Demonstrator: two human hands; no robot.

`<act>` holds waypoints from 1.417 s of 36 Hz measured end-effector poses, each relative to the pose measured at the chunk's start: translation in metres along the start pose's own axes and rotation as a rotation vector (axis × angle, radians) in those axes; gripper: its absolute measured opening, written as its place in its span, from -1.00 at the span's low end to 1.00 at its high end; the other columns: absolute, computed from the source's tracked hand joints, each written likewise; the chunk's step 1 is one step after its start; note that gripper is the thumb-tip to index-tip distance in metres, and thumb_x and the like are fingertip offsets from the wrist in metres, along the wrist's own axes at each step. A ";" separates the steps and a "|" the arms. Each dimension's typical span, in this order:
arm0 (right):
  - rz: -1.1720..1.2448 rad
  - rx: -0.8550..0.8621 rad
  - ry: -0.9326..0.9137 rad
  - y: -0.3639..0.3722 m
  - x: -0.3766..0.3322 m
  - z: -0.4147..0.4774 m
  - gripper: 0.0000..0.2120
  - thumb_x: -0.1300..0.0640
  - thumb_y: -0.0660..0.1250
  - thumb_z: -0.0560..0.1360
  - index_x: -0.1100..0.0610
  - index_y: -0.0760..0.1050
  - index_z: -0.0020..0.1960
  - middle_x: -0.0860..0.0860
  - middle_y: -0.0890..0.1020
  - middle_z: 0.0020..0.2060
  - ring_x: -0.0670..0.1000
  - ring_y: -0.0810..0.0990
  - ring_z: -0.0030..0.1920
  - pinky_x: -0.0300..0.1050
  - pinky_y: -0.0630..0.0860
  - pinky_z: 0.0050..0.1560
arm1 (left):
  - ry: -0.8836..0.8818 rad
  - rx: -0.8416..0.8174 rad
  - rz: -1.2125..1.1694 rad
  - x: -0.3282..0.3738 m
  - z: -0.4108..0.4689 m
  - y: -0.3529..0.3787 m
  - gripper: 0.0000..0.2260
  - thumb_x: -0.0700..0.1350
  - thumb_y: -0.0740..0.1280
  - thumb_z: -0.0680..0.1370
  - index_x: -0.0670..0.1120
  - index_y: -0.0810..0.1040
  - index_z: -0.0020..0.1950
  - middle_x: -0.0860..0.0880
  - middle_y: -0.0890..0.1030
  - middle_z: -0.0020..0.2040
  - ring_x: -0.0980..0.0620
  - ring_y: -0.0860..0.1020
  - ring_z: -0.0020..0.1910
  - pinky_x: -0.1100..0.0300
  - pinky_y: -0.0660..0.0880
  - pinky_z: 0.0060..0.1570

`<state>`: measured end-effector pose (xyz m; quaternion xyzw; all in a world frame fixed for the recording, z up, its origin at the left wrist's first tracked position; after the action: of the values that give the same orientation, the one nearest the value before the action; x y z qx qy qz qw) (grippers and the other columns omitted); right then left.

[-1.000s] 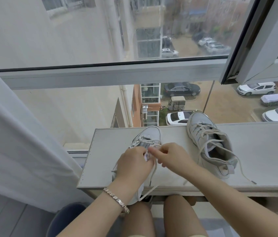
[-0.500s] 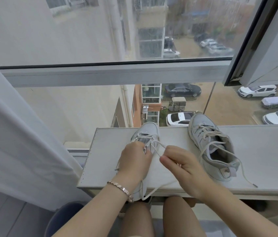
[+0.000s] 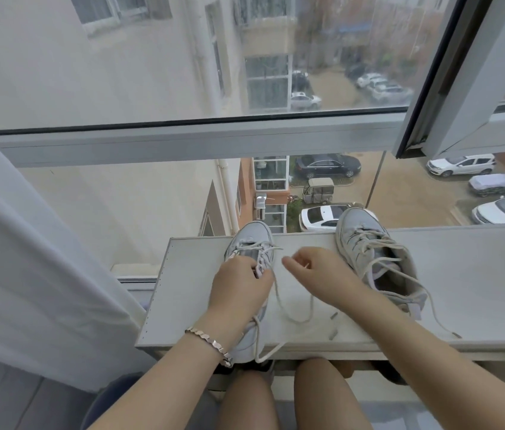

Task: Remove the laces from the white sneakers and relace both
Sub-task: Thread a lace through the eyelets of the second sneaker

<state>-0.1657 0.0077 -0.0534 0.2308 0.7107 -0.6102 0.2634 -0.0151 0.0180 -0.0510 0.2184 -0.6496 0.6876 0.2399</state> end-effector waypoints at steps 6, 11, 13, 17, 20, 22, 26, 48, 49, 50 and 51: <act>0.068 -0.070 -0.074 0.029 -0.020 0.014 -0.63 0.01 0.16 0.59 0.19 0.35 -0.32 0.10 0.45 -0.38 0.00 0.35 -0.35 -0.19 0.21 -0.38 | 0.053 -0.046 0.019 0.001 -0.003 -0.001 -0.77 -0.11 0.25 0.49 -0.13 0.46 -0.36 -0.02 0.40 -0.46 -0.01 0.36 -0.35 0.18 0.15 -0.43; 0.047 -0.039 -0.137 0.027 -0.023 0.013 -0.64 0.11 0.15 0.59 0.10 0.24 -0.38 -0.03 0.34 -0.44 -0.12 0.28 -0.41 -0.33 0.27 -0.38 | 0.039 -0.050 -0.011 0.004 -0.004 -0.003 -0.69 -0.16 0.23 0.49 -0.10 0.32 -0.46 -0.03 0.34 -0.49 -0.03 0.32 -0.37 0.22 0.13 -0.49; 0.051 0.009 -0.196 0.022 -0.021 0.006 -0.67 0.15 0.18 0.57 0.16 0.30 -0.36 0.01 0.37 -0.43 -0.05 0.31 -0.39 -0.23 0.23 -0.37 | 0.037 -0.081 -0.046 0.006 -0.005 -0.001 -0.67 -0.16 0.24 0.50 -0.11 0.29 -0.46 -0.05 0.32 -0.49 -0.03 0.30 -0.38 0.16 0.14 -0.45; 0.060 0.162 -0.252 0.010 -0.005 -0.011 -0.74 0.17 0.23 0.55 0.28 0.45 -0.26 0.06 0.45 -0.36 0.00 0.36 -0.30 -0.10 0.26 -0.24 | 0.056 -0.147 -0.086 0.010 -0.006 0.000 -0.63 -0.20 0.24 0.49 -0.09 0.22 -0.49 -0.05 0.24 -0.51 -0.01 0.23 -0.43 0.15 0.13 -0.42; 0.059 0.155 -0.318 0.001 0.000 -0.026 -0.74 0.18 0.24 0.55 0.25 0.42 -0.29 -0.01 0.41 -0.39 -0.07 0.35 -0.32 -0.21 0.27 -0.26 | 0.048 -0.170 -0.067 0.011 -0.006 0.002 -0.61 -0.21 0.24 0.48 -0.07 0.17 -0.51 -0.02 0.20 -0.53 0.03 0.19 -0.48 0.19 0.10 -0.47; 0.145 0.108 -0.360 -0.003 -0.004 -0.037 -0.75 0.23 0.25 0.54 0.25 0.41 -0.31 0.02 0.42 -0.39 -0.07 0.37 -0.32 -0.24 0.29 -0.24 | 0.019 -0.148 -0.035 0.011 -0.006 0.005 -0.63 -0.20 0.23 0.48 -0.09 0.21 -0.50 -0.02 0.22 -0.52 0.02 0.23 -0.46 0.18 0.11 -0.47; 0.374 0.070 -0.457 -0.022 -0.020 -0.058 -0.73 0.21 0.26 0.54 0.05 0.40 -0.33 -0.12 0.43 -0.39 -0.15 0.41 -0.31 -0.32 0.33 -0.21 | -0.049 -0.049 -0.002 0.012 -0.002 0.007 -0.66 -0.21 0.23 0.47 -0.12 0.23 -0.49 -0.03 0.27 -0.49 -0.04 0.30 -0.38 0.18 0.11 -0.43; 0.552 -0.177 -0.136 -0.045 -0.031 -0.051 -0.68 0.04 0.20 0.56 0.00 0.52 -0.34 -0.16 0.35 -0.59 -0.19 0.26 -0.57 -0.38 0.23 -0.54 | 0.546 -0.161 -0.021 0.045 -0.007 -0.024 -0.85 -0.17 0.24 0.57 -0.05 0.58 0.06 0.07 0.51 0.08 0.08 0.48 -0.05 0.20 0.40 -0.08; 0.550 -0.180 -0.134 -0.047 -0.032 -0.050 -0.70 0.04 0.19 0.56 0.05 0.51 -0.32 -0.16 0.34 -0.60 -0.19 0.25 -0.58 -0.39 0.22 -0.54 | 0.497 -0.163 -0.099 0.041 -0.002 -0.026 -0.82 -0.23 0.21 0.57 -0.08 0.58 0.05 0.07 0.53 -0.05 0.10 0.48 -0.12 0.21 0.41 -0.11; 0.547 -0.181 -0.127 -0.049 -0.032 -0.049 -0.69 0.03 0.18 0.56 0.07 0.50 -0.31 -0.16 0.33 -0.60 -0.19 0.24 -0.58 -0.39 0.21 -0.54 | 0.415 -0.136 -0.168 0.036 0.004 -0.028 -0.78 -0.27 0.17 0.58 -0.08 0.58 0.07 0.07 0.54 -0.16 0.12 0.49 -0.22 0.23 0.42 -0.17; 0.543 -0.183 -0.120 -0.052 -0.030 -0.048 -0.67 0.03 0.16 0.57 0.08 0.50 -0.31 -0.15 0.32 -0.60 -0.18 0.23 -0.58 -0.38 0.20 -0.54 | 0.326 -0.088 -0.237 0.031 0.011 -0.033 -0.76 -0.28 0.15 0.59 -0.08 0.57 0.08 0.06 0.54 -0.25 0.15 0.48 -0.32 0.27 0.43 -0.26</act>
<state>-0.1817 0.0473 0.0107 0.3512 0.6581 -0.4634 0.4783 -0.0195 0.0098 -0.0058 0.1685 -0.6013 0.6517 0.4304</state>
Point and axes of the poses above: each hand's wrist, its own z-axis towards the middle knuckle, its own y-axis out of the palm, x = y × z, the point moved 2 cm from there along z, towards the middle knuckle
